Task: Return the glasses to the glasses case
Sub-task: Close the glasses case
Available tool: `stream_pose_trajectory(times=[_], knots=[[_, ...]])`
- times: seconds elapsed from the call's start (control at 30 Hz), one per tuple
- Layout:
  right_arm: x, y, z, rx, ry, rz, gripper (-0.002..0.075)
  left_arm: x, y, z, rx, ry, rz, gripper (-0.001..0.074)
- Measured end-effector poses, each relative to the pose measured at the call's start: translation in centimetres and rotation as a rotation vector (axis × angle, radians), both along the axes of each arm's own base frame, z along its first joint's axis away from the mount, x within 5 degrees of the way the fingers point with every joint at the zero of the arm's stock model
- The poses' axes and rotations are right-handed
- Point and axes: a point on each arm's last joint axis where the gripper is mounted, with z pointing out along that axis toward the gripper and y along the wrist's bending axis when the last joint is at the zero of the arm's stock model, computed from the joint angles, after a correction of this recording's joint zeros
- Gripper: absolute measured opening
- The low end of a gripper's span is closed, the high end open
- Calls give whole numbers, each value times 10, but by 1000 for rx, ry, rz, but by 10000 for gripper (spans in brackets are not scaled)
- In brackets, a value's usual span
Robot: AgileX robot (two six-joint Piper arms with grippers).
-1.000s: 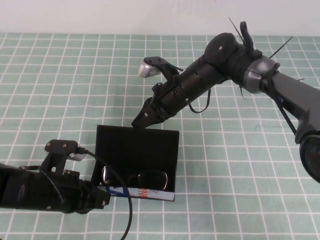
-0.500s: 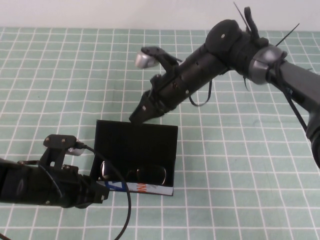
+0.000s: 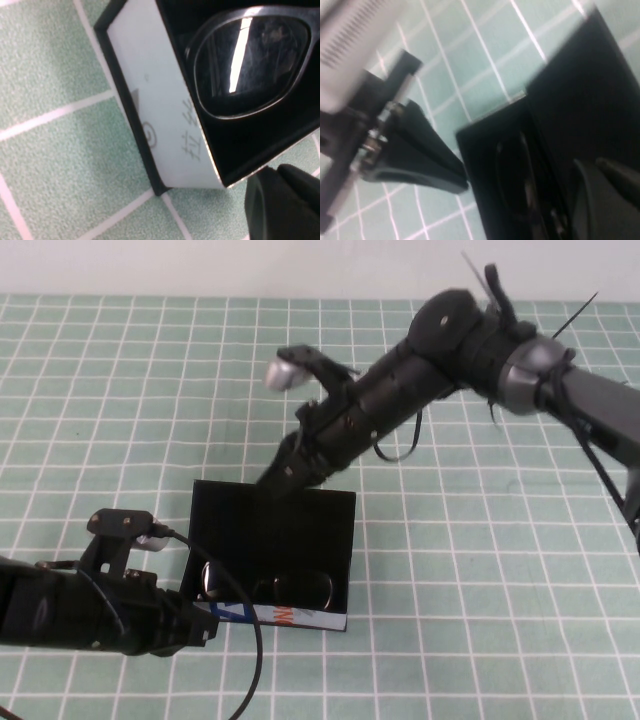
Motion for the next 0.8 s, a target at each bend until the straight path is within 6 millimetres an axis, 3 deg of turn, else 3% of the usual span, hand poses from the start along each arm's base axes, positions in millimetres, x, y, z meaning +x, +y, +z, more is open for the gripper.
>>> stream_pose_trajectory(times=[0.2,0.33,0.53,0.8], knots=[[10,-3,19,23,-107,-61,-11,0,0,0,0,0,0,-2],[23,-8,4,-24,-149,-127,-11,0,0,0,0,0,0,-2],[28,-8,-27,-89,-86,-117,-11,0,0,0,0,0,0,-2],[18,-7,-25,-62,-11,-35,-11,0,0,0,0,0,0,-2]])
